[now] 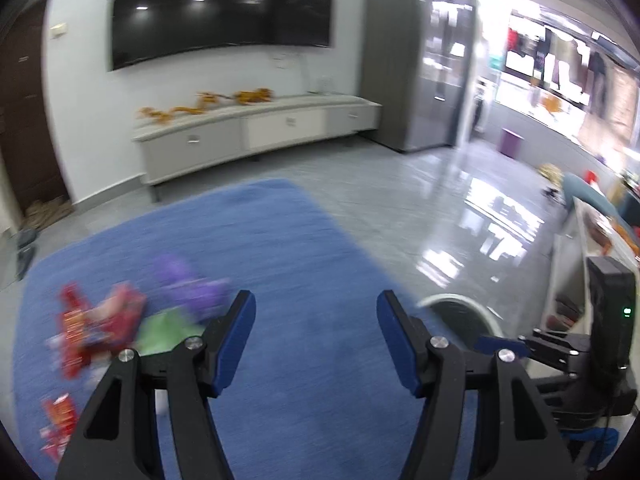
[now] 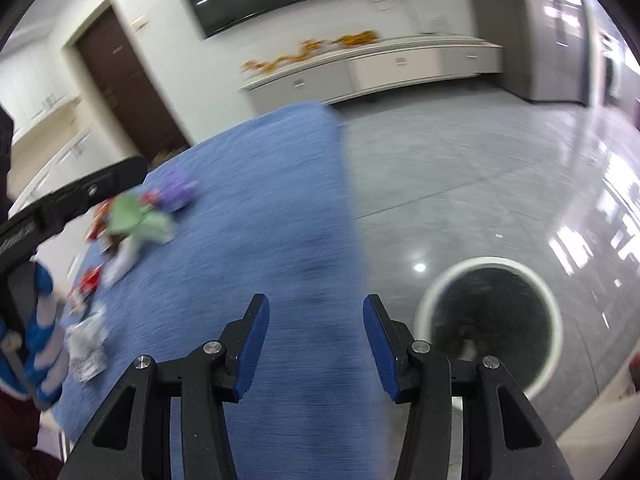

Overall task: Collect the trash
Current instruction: 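Move both open tools back over the wrappers on the rug, then grasp the white plastic bag with the right tool while the left tool grasps the pink chip bag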

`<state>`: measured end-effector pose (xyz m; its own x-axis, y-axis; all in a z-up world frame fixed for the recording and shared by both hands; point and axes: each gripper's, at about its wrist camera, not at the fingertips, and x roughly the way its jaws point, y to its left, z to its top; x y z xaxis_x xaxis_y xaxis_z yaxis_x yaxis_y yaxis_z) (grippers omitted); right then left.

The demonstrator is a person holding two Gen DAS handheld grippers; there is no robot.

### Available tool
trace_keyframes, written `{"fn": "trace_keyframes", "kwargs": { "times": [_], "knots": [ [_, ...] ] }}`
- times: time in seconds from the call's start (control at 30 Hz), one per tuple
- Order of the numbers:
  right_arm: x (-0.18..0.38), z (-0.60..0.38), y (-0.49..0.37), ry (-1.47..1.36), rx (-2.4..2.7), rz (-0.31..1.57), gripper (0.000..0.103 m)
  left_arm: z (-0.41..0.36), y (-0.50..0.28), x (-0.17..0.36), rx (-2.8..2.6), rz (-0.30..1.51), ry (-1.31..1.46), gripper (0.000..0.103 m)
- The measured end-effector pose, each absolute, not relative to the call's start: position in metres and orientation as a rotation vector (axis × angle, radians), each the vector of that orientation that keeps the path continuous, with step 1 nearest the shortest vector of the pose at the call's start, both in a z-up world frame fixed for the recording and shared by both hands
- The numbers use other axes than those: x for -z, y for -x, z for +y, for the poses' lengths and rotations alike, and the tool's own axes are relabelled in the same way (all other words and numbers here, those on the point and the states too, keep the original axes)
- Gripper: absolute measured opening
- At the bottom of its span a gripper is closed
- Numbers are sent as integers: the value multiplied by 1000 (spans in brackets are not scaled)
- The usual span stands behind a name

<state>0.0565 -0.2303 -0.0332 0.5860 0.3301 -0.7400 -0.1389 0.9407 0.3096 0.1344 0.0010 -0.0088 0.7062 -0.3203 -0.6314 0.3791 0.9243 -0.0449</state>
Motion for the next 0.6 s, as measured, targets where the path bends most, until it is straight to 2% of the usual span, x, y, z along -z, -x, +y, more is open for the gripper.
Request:
{"fn": "trace_keyframes", "kwargs": {
  "times": [0.2,0.43,0.53,0.6],
  "knots": [
    [33,-154,-52,-171,-472,930,47,120,-115,25,180,706,-13,61],
    [34,-82,-47,-173,-698,967,60,241,-88,60,-61,769,88,61],
    [38,-56,-47,-153,-769,989,67,267,-82,72,-96,796,139,61],
    [41,-43,-45,-134,-794,1003,69,275,-79,80,-95,812,176,61]
  ]
}}
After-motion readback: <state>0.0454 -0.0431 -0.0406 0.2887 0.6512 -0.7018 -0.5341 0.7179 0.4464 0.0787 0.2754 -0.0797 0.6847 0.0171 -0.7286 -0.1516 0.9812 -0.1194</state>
